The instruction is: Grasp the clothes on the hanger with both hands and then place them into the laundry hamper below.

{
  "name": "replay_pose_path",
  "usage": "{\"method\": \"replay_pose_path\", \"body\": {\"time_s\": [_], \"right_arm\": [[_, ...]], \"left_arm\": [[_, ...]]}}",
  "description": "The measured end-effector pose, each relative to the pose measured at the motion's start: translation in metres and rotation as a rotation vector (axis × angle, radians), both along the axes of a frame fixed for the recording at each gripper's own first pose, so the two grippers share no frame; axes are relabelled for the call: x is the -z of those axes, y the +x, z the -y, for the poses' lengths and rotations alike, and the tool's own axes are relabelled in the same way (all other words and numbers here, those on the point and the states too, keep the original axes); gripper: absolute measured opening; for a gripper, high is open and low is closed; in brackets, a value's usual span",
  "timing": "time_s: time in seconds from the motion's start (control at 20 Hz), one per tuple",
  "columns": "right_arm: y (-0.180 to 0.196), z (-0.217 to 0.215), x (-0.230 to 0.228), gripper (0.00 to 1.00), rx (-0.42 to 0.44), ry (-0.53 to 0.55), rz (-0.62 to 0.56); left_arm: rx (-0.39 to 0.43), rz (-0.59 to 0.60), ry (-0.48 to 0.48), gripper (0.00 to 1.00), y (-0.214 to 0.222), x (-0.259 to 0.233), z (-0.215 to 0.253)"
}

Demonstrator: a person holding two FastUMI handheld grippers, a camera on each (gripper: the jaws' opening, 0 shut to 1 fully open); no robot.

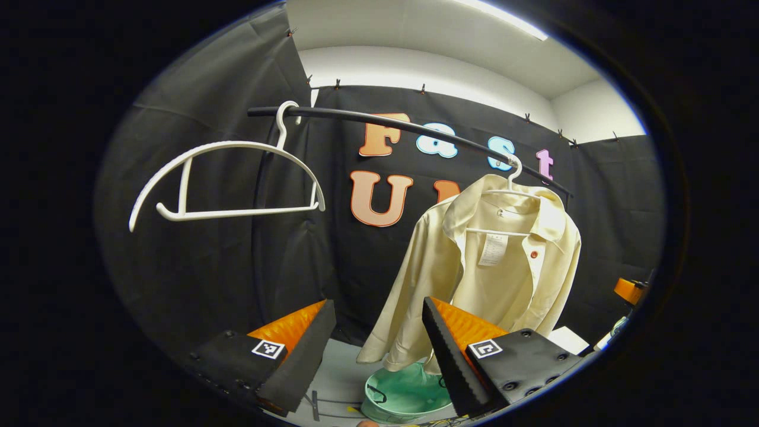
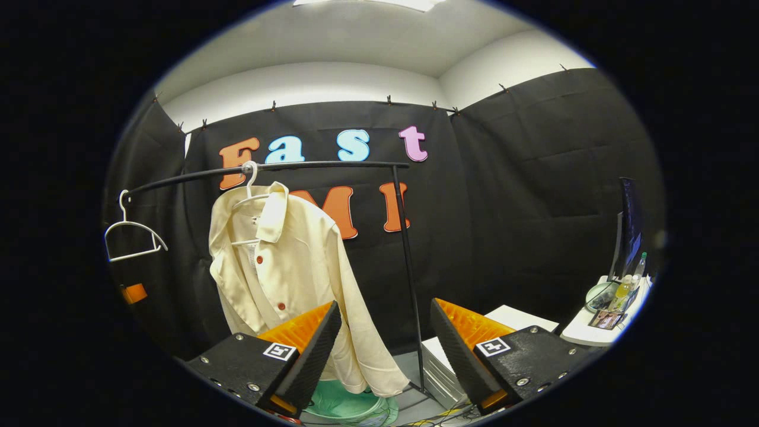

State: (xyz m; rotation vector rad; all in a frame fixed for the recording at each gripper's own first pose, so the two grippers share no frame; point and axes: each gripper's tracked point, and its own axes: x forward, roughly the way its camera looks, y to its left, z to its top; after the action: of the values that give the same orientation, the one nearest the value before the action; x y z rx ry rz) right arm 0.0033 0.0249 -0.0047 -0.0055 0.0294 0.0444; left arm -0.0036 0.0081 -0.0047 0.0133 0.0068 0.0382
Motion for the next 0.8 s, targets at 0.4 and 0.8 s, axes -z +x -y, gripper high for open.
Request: {"method": "replay_pose_path", "body": {"time_s": [0.4,0.8], "right_arm": [[0.014,-0.061,0.007,0.94,-0.118,-0.008,-0.015],[0.047,-0.128,0.023,0.87,-0.238,-0.015,-0.046]], "left_arm": [[0.007,-0.041,-0.002,1.0,-0.002,0.008,0.0],[-0.02,-0.08,0.007,0.97,0.002,0.016,-0.013]]}}
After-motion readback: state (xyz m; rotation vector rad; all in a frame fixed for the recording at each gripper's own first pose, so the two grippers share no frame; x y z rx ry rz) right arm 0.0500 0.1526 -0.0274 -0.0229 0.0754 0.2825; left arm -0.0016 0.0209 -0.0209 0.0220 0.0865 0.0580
